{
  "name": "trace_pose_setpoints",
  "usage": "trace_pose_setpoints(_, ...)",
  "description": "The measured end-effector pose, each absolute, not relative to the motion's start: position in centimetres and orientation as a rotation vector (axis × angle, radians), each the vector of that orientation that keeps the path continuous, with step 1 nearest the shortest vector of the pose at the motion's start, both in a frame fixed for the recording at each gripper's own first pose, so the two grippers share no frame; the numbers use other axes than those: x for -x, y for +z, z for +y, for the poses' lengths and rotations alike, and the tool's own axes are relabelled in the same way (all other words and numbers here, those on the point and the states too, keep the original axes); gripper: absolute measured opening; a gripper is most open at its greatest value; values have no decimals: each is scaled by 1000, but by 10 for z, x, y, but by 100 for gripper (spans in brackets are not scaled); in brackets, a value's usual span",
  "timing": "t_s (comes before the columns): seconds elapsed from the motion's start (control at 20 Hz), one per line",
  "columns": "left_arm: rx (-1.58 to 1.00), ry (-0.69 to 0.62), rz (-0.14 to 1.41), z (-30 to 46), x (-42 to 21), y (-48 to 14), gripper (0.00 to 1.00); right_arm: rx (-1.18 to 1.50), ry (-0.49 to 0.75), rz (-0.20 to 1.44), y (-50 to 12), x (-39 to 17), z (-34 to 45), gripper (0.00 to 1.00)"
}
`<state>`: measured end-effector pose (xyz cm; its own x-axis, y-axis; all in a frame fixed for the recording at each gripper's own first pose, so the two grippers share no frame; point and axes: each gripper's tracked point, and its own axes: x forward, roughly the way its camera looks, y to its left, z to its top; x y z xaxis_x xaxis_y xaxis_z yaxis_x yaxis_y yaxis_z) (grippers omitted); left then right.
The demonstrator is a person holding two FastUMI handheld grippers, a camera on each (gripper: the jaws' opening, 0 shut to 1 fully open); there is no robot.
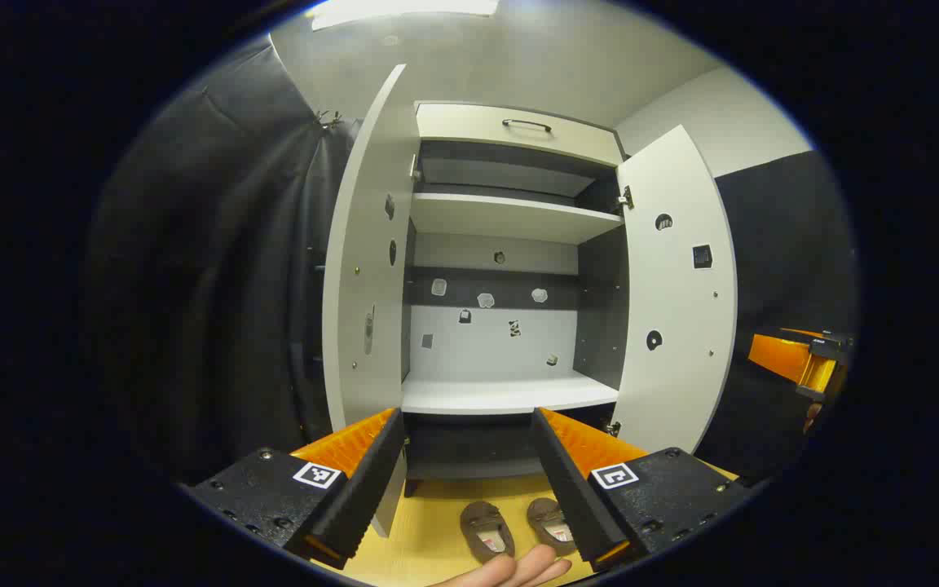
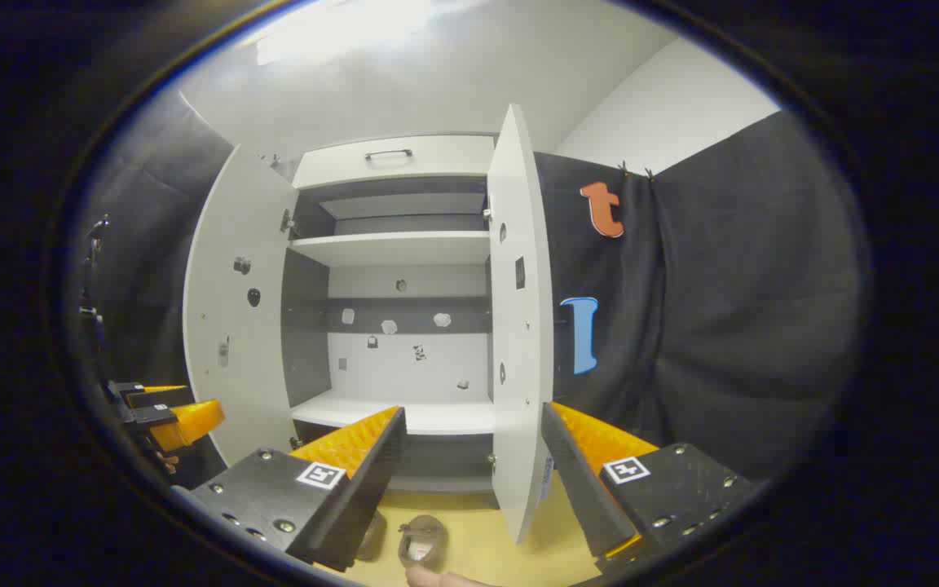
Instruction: Grab one shoe with the right hand and put it into the shoe cabinet, grab the other shoe with the left hand and put it into the shoe cabinet; then close the right door with the right hand and the left door with the left hand.
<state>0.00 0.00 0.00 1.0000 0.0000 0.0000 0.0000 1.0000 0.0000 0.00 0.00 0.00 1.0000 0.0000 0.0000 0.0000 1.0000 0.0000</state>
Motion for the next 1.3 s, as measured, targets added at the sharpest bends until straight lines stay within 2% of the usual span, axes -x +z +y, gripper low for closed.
trace_pose_setpoints(0.05,-2,-3,3,-1,-1,0,96,2,1,1,-1,0,1,99)
trace_pose_setpoints(0.15,-5,-8,-2,-2,-1,2,96,-3,5,8,-5,-1,-1,99)
trace_pose_setpoints(0.2,-7,-7,-8,-1,-1,4,92,-6,9,10,-5,-2,-1,96)
trace_pose_setpoints(0.3,-7,-3,-23,-1,1,7,96,-9,7,15,-5,-6,-6,96)
trace_pose_setpoints(0.35,-7,-2,-22,0,2,6,96,-9,7,17,-6,-7,-6,99)
trace_pose_setpoints(0.4,-7,-4,-23,0,3,6,96,-8,9,19,-5,-7,-5,96)
trace_pose_setpoints(0.55,-15,-6,-37,0,4,10,96,-10,24,17,-5,-5,-5,96)
trace_pose_setpoints(0.6,-13,-5,-36,0,4,9,99,-10,31,17,-7,-5,-5,96)
trace_pose_setpoints(0.7,-7,-10,-36,0,5,8,96,-9,43,16,-11,-7,-3,99)
trace_pose_setpoints(0.8,-9,-3,-40,3,5,6,92,-1,45,27,-23,-9,6,99)
trace_pose_setpoints(0.85,-11,0,-41,4,6,5,96,2,43,34,-30,-8,10,99)
trace_pose_setpoints(0.95,-5,0,-38,4,6,0,96,17,43,64,-54,-12,16,99)
trace_pose_setpoints(1.0,-5,1,-34,5,5,-4,92,29,42,79,-66,-19,16,99)
trace_pose_setpoints(1.05,-6,2,-30,6,6,-6,96,37,39,90,-76,-23,18,100)
trace_pose_setpoints(1.3,-34,9,-28,12,5,-20,96,15,78,157,-146,-48,42,99)
